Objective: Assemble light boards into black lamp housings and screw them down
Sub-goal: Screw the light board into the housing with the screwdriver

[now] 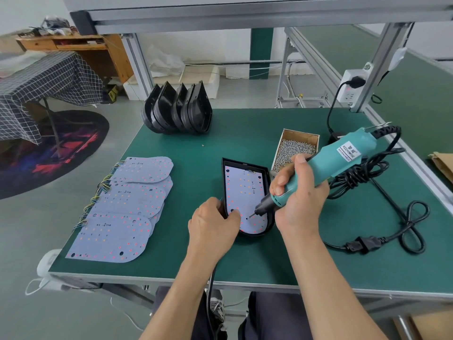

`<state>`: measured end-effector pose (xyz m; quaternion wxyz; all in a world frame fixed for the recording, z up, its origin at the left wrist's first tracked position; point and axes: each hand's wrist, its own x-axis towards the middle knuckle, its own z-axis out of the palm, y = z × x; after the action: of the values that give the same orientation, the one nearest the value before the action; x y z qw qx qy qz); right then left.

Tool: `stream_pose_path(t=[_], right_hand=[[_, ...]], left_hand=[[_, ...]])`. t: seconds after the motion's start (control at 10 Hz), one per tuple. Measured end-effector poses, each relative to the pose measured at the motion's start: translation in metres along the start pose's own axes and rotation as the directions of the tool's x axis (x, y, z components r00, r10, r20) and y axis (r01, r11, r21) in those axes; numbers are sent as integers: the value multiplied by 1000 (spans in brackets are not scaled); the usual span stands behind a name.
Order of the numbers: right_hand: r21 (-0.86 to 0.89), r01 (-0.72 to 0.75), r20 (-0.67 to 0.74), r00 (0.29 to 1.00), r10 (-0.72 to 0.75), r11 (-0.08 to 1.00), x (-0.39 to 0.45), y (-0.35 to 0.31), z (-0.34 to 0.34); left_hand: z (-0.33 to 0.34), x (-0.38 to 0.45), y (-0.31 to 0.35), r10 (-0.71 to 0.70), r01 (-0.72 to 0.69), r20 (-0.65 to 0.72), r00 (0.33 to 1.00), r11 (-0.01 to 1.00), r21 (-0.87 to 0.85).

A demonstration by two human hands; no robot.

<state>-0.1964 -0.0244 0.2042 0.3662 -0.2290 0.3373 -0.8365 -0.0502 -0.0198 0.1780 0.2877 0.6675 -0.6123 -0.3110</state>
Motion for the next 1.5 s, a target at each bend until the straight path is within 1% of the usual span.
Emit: stream_pose_path(t=[0.3,0.5,0.9,1.5], right_hand=[[-16,-10,1,1000,10,1000,-2,1,1],[-24,18,44,999,-17,1000,-3,1,1],[-66,48,71,997,-43,997,-7,0,5],[-123,38,92,995,-27,992,-11,1,9]], left_hand=[[0,0,0,6,-6,-13,1000,1000,-12],[1,-2,1,12,-12,-21,1000,1000,-7],[1,-2,2,14,-14,-31,999,1000,-3],[2,-1,0,22,-22,-34,999,1000,3]])
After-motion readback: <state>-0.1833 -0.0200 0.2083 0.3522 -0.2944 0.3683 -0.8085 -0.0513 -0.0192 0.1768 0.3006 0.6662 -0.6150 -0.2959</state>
